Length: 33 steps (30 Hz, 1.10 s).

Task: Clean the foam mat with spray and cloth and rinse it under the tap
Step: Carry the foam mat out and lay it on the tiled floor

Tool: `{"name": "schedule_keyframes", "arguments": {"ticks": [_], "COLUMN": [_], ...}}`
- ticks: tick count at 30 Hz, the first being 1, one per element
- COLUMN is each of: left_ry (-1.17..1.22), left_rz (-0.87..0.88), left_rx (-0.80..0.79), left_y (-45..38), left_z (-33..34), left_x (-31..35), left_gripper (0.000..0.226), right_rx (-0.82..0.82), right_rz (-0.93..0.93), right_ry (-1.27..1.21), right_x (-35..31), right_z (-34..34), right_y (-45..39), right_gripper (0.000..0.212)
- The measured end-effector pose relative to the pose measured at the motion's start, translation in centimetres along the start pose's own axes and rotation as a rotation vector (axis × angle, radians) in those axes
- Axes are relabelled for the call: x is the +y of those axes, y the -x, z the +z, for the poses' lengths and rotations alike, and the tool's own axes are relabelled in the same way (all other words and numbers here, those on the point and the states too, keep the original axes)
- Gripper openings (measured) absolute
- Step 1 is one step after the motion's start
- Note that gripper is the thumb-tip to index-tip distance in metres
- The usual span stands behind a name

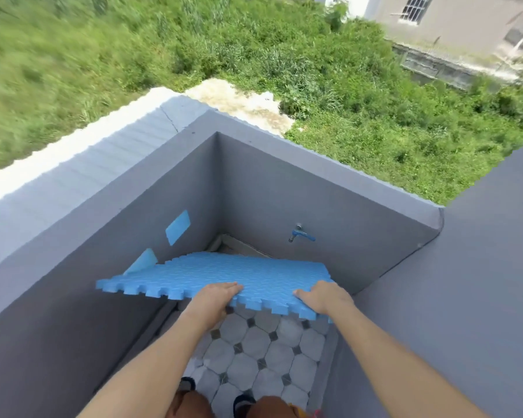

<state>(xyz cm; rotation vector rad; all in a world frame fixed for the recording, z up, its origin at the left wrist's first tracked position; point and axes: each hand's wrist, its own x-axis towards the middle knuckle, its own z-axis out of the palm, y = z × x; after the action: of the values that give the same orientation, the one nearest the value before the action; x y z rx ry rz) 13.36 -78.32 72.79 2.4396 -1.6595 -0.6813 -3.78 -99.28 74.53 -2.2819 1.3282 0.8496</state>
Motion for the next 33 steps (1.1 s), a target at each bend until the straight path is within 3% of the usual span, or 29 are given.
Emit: {"name": "schedule_keyframes", "arguments": {"ticks": [11,16,17,22,26,33], "left_ry": [0.100,0.156,0.166,0.219,0.254,0.353], "left_rz": [-0.335,-0.476,-0.511,-0.677,-0.803,-1.099], "left_rx": [0.116,0.170,0.188,0.224,0.273,0.419], "left_y": [9.6,16.7,18.2,27.7,36.1,51.9], "left_z": [3.1,4.6,4.9,7.4,10.1,14.5], "left_x": [-0.3,-0.7,-1.0,-2.3,-3.0,-2.7], "left_gripper": [0.072,0.067,0.066,0.063,0.064,0.065], "right_rx": [0.008,-0.129,-0.162,-0.241,-0.194,-0.215], "right_rz": [-0.198,-0.231,-0.255,-0.392,-0.566,-0.886], "right_ry": [0.231,0.321,0.359,0.447,0.527,0.692], "right_x": [-5.6,-10.4,-11.7,-17.7,-22.4,-31.8], "right_z": [0.8,2.7,3.3,8.4,14.5,24.3], "right_y": [2.8,5.9,6.9,12.6,16.1,26.9], "right_gripper": [0.075,0.116,0.116,0.108,0.106,0.069]}}
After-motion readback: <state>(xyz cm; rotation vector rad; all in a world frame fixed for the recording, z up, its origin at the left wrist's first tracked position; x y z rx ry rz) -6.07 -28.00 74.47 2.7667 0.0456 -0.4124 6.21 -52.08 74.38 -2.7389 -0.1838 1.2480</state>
